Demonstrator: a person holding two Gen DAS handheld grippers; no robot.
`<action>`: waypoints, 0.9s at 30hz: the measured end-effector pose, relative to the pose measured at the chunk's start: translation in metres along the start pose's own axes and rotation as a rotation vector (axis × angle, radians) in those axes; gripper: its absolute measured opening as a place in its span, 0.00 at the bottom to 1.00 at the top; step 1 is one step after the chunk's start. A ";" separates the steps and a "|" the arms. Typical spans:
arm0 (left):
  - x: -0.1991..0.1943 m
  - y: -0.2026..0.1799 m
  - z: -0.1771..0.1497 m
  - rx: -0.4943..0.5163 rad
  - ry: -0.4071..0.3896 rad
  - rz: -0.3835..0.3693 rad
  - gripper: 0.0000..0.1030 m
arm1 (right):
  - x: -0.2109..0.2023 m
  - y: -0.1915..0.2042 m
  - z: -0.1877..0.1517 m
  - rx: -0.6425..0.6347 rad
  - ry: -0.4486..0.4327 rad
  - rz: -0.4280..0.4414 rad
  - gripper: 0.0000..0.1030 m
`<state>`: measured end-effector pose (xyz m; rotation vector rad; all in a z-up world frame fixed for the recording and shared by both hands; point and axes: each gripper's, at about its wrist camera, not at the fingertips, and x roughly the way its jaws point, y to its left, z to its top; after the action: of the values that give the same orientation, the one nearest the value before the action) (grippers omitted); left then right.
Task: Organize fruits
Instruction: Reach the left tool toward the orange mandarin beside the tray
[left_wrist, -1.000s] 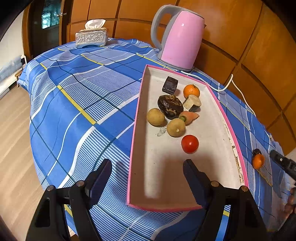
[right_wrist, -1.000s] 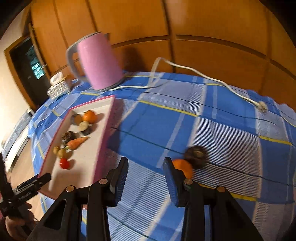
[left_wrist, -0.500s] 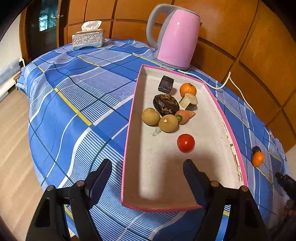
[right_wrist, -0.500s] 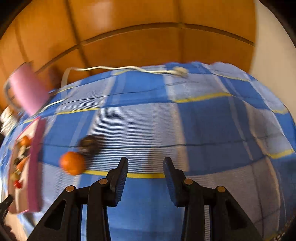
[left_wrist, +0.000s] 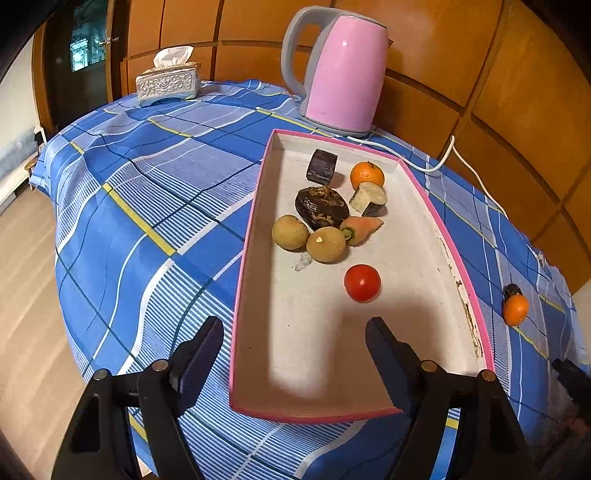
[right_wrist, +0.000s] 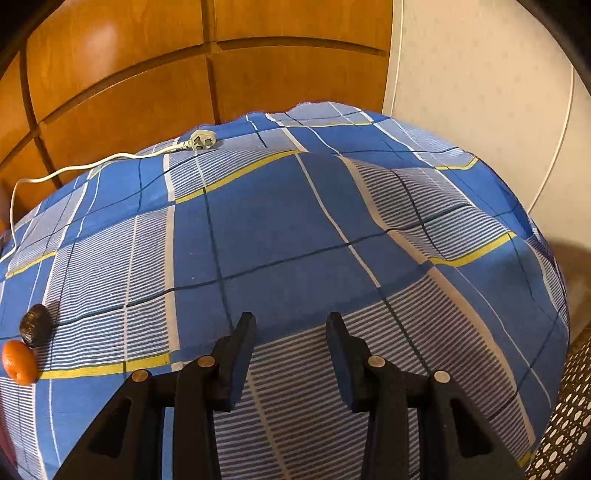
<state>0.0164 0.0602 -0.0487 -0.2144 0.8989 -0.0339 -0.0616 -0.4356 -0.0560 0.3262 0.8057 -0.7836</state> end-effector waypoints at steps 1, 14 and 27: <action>0.000 0.000 0.000 0.003 -0.001 0.000 0.77 | 0.000 0.000 -0.001 -0.002 -0.005 -0.001 0.39; 0.001 -0.006 0.004 0.035 0.007 0.000 0.78 | 0.002 0.006 -0.007 -0.028 -0.060 -0.026 0.41; -0.027 -0.051 0.024 0.175 -0.074 -0.120 0.81 | 0.003 0.006 -0.007 -0.025 -0.067 -0.022 0.42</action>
<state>0.0216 0.0178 -0.0035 -0.1053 0.8034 -0.2140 -0.0597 -0.4288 -0.0630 0.2675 0.7570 -0.8007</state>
